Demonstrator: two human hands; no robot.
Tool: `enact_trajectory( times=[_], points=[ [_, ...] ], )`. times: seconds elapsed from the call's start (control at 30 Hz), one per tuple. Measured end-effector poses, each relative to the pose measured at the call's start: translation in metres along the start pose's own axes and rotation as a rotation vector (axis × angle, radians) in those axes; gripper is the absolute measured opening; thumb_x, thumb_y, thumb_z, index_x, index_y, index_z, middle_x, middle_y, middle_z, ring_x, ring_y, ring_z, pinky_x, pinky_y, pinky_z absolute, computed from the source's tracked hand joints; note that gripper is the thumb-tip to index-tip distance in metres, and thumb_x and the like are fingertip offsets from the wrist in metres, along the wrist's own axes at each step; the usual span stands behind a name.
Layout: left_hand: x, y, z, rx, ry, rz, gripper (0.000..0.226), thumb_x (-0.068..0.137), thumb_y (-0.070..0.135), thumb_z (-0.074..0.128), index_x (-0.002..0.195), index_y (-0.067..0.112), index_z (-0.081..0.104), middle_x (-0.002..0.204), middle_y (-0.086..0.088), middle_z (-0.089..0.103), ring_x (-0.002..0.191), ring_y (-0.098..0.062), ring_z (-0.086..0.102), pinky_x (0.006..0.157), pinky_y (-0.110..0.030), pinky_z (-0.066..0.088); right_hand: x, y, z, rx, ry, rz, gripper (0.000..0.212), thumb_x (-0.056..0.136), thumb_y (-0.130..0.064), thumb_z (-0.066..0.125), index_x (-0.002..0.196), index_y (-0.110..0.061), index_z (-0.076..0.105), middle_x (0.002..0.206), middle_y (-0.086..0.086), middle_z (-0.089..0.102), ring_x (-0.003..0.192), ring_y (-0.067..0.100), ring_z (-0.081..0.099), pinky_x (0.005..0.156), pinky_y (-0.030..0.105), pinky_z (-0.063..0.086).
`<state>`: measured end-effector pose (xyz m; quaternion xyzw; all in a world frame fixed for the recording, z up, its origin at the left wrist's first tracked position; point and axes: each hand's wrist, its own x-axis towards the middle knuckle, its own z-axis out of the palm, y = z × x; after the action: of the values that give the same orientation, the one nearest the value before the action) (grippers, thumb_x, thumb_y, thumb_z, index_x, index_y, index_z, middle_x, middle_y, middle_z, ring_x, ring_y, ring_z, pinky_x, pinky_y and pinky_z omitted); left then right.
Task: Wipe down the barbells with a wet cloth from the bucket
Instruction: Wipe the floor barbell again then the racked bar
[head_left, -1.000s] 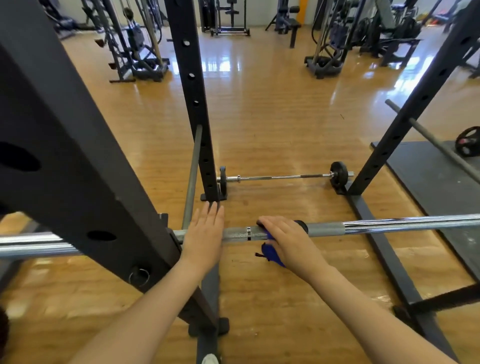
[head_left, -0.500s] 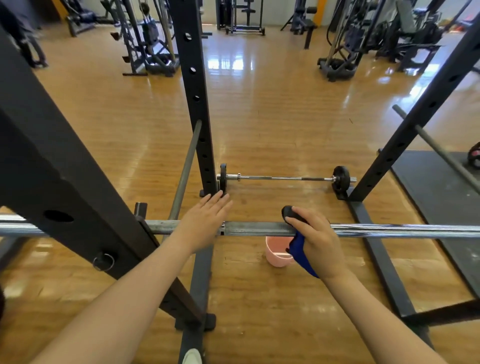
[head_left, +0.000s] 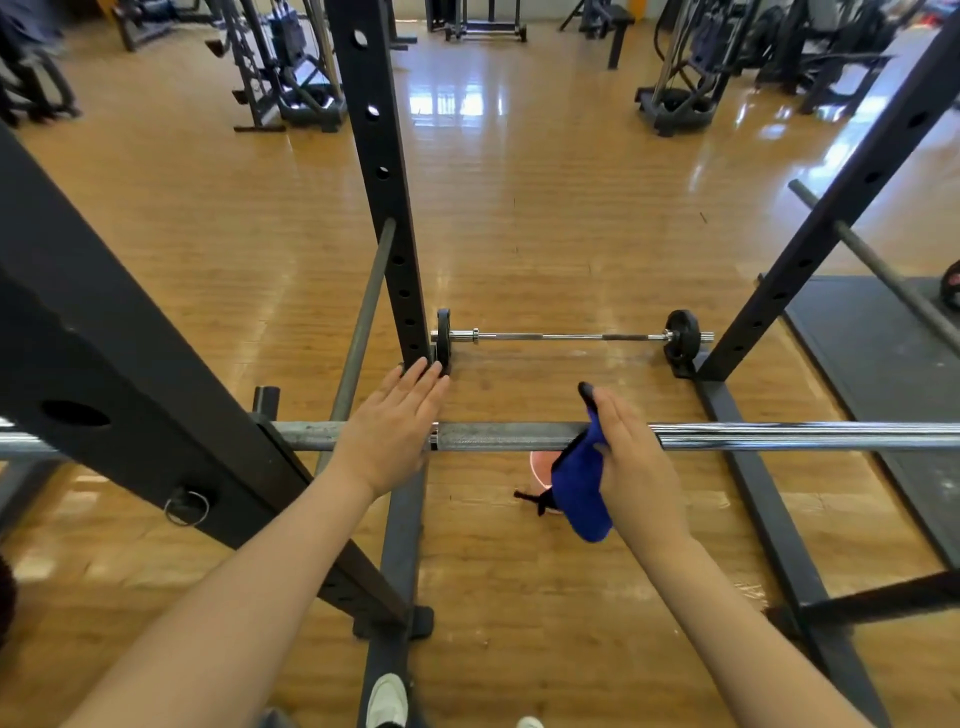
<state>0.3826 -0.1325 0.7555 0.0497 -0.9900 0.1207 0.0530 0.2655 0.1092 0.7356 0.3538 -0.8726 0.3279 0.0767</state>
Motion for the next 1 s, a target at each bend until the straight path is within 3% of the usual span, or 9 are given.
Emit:
enact_trajectory(
  times=[0.07, 0.2, 0.27, 0.4, 0.53, 0.67, 0.8, 0.9, 1.0],
  points=[
    [-0.002, 0.002, 0.0, -0.01, -0.001, -0.037, 0.082, 0.056, 0.015, 0.087, 0.129, -0.002, 0.054, 0.133, -0.019, 0.054, 0.124, -0.033, 0.051, 0.102, -0.049, 0.039, 0.001, -0.006, 0.002, 0.045, 0.075, 0.042, 0.058, 0.086, 0.008, 0.056, 0.14, -0.009, 0.043, 0.143, 0.006, 0.045, 0.129, 0.02, 0.044, 0.101, 0.026, 0.035],
    [0.0, 0.002, 0.004, -0.02, 0.041, -0.044, 0.072, 0.059, -0.005, 0.078, 0.127, -0.004, 0.055, 0.129, -0.021, 0.056, 0.121, -0.034, 0.054, 0.1, -0.049, 0.039, 0.003, -0.006, 0.01, -0.177, -0.021, -0.204, 0.06, 0.067, -0.006, 0.081, 0.124, -0.004, 0.06, 0.123, 0.009, 0.061, 0.117, 0.026, 0.053, 0.1, 0.042, 0.043],
    [0.002, 0.002, 0.001, -0.002, 0.007, -0.046, 0.077, 0.059, -0.009, 0.077, 0.131, -0.005, 0.05, 0.134, -0.021, 0.053, 0.126, -0.033, 0.05, 0.104, -0.043, 0.034, 0.007, 0.001, 0.005, -0.182, -0.058, -0.277, 0.053, 0.07, -0.002, 0.074, 0.121, -0.005, 0.061, 0.119, 0.008, 0.063, 0.113, 0.023, 0.053, 0.095, 0.045, 0.048],
    [0.008, 0.003, -0.003, -0.028, -0.192, -0.021, 0.074, 0.089, -0.008, 0.045, 0.151, 0.007, 0.007, 0.159, -0.011, 0.007, 0.147, -0.021, 0.003, 0.116, -0.029, -0.001, 0.002, 0.022, -0.007, -0.16, -0.017, -0.293, 0.05, 0.072, 0.01, 0.068, 0.12, -0.001, 0.061, 0.119, 0.012, 0.063, 0.109, 0.027, 0.057, 0.095, 0.039, 0.047],
    [0.018, -0.003, -0.011, -0.14, -0.301, 0.007, 0.078, 0.087, -0.009, 0.047, 0.152, 0.013, 0.008, 0.159, -0.007, 0.004, 0.147, -0.019, 0.0, 0.117, -0.03, 0.004, 0.002, 0.024, -0.006, -0.179, 0.014, -0.188, 0.042, 0.087, -0.013, 0.041, 0.122, -0.002, 0.061, 0.12, 0.01, 0.063, 0.113, 0.027, 0.056, 0.1, 0.038, 0.042],
    [0.014, -0.006, -0.005, -0.1, -0.255, 0.015, 0.078, 0.09, 0.003, 0.05, 0.151, 0.011, 0.003, 0.159, -0.006, 0.002, 0.146, -0.018, -0.003, 0.116, -0.029, -0.002, 0.008, 0.002, 0.01, -0.212, -0.026, -0.256, 0.039, 0.081, -0.008, 0.062, 0.12, -0.004, 0.062, 0.12, 0.009, 0.064, 0.115, 0.023, 0.054, 0.1, 0.036, 0.04],
    [0.002, -0.008, 0.003, -0.032, -0.041, 0.11, 0.09, 0.072, 0.029, 0.079, 0.143, 0.003, 0.032, 0.147, -0.014, 0.039, 0.139, -0.023, 0.031, 0.112, -0.037, 0.019, 0.006, 0.001, 0.0, -0.247, -0.096, -0.317, 0.056, 0.083, -0.041, 0.048, 0.129, -0.01, 0.056, 0.129, 0.003, 0.059, 0.12, 0.016, 0.043, 0.102, 0.034, 0.039],
    [0.001, -0.009, 0.005, -0.004, 0.04, 0.142, 0.091, 0.056, 0.039, 0.088, 0.13, -0.002, 0.052, 0.133, -0.017, 0.054, 0.125, -0.029, 0.051, 0.102, -0.046, 0.037, 0.008, 0.015, -0.004, -0.191, -0.073, -0.32, 0.058, 0.071, -0.011, 0.078, 0.126, -0.006, 0.058, 0.125, 0.008, 0.061, 0.113, 0.023, 0.055, 0.096, 0.041, 0.044],
    [0.002, -0.006, 0.005, 0.015, 0.066, 0.136, 0.093, 0.053, 0.034, 0.091, 0.129, -0.004, 0.052, 0.132, -0.019, 0.054, 0.124, -0.031, 0.052, 0.102, -0.046, 0.037, 0.012, 0.004, 0.01, -0.14, 0.003, -0.312, 0.046, 0.071, -0.001, 0.071, 0.117, -0.005, 0.064, 0.116, 0.007, 0.066, 0.105, 0.022, 0.059, 0.091, 0.039, 0.05]
  ],
)
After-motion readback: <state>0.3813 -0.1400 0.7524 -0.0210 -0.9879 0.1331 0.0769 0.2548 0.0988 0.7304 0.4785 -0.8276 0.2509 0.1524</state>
